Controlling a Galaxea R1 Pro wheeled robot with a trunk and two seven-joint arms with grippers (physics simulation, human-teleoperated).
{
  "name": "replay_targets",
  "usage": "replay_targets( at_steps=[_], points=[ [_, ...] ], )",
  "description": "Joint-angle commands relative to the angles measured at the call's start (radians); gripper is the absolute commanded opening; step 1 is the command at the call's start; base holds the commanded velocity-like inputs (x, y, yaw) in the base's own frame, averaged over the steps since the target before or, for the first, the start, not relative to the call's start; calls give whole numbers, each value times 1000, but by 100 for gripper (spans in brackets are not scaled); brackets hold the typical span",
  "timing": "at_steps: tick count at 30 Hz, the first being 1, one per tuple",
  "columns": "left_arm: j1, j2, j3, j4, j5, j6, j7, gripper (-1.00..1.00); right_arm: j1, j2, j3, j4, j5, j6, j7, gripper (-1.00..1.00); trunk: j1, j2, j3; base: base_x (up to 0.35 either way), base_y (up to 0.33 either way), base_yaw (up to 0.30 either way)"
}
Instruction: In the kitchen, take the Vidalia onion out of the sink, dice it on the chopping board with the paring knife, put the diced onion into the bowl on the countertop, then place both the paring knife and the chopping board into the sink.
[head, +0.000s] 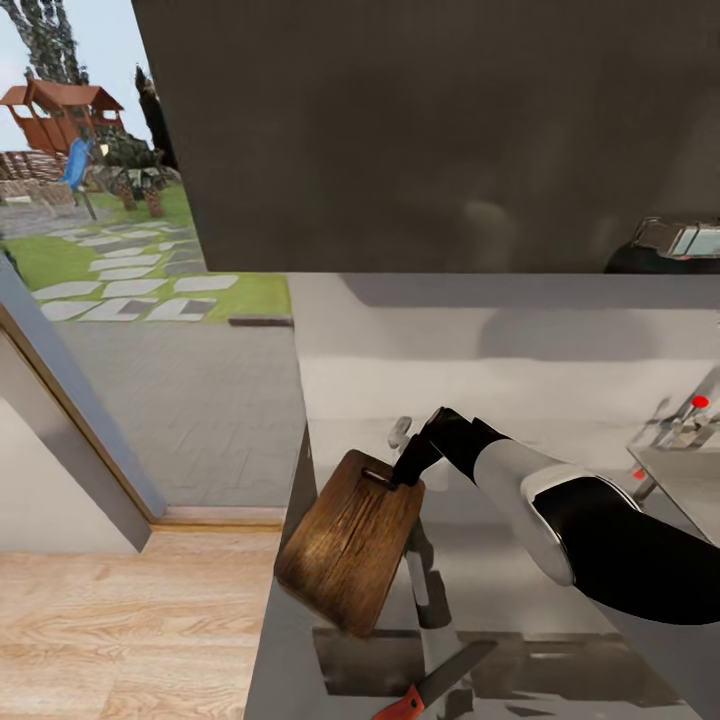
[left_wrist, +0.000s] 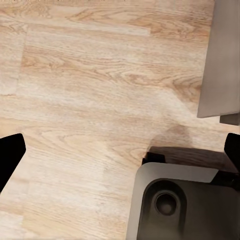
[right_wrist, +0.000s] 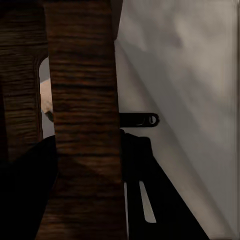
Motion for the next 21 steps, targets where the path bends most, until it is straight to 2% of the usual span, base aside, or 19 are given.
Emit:
replay_targets(
  at_steps=[1, 21],
  points=[
    [0, 0, 0, -1, 1, -1, 0, 100, 1, -15, 2, -2, -14, 6, 9, -100, 1, -2, 0, 0, 0, 0],
    [0, 0, 0, -1, 1, -1, 0, 100, 1, -18, 2, -2, -15, 8, 10, -100, 1, -2, 31, 0, 0, 0]
  ],
)
